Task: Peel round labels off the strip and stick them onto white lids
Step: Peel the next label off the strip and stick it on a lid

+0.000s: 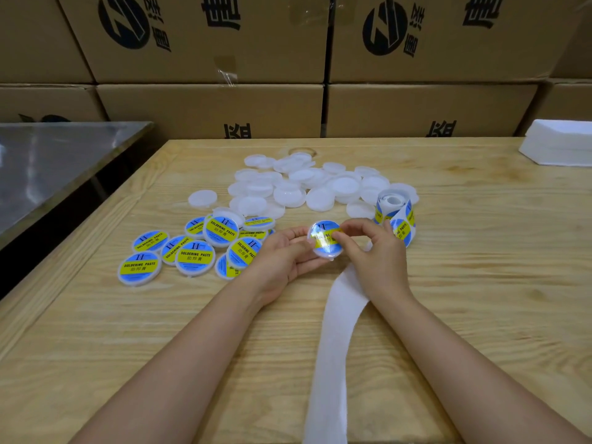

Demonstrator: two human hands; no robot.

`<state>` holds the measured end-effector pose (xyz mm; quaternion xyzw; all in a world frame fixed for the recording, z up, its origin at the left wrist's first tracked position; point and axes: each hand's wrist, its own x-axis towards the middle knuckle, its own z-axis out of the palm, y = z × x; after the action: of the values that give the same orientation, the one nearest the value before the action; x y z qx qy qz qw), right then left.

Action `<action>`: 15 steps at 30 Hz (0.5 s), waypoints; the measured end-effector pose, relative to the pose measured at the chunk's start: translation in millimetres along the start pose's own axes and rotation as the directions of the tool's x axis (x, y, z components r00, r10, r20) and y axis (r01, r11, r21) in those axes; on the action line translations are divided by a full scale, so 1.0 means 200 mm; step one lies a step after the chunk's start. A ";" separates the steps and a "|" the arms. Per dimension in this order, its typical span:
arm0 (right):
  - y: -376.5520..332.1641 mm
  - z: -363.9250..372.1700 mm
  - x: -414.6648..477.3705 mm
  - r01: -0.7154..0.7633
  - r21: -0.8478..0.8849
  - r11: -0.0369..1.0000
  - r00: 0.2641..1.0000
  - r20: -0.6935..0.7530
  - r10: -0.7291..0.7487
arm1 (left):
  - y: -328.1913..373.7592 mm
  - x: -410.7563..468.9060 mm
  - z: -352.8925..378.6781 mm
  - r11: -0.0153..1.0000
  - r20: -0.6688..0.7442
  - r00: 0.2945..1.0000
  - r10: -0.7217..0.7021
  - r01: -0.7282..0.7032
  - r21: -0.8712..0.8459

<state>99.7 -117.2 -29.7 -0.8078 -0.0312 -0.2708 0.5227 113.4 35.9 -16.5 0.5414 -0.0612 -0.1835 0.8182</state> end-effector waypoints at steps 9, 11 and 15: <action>0.04 0.01 0.02 -0.151 0.093 0.984 0.988 -0.002 0.151 | -0.02 -0.01 0.04 0.996 -0.013 1.000 0.026 -0.025 0.090; 0.04 0.01 0.02 -0.172 0.116 0.978 0.984 -0.024 0.176 | -0.03 -0.01 0.05 0.992 0.002 0.999 0.047 -0.047 0.117; 0.04 0.03 0.02 -0.198 0.034 0.980 0.980 -0.001 0.198 | -0.04 -0.01 0.06 0.986 0.027 0.996 0.083 -0.086 0.146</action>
<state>108.2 -117.3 -35.7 -0.7972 0.0459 -0.2189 0.5607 105.8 24.5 -18.3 0.5951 -0.1059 -0.1495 0.7825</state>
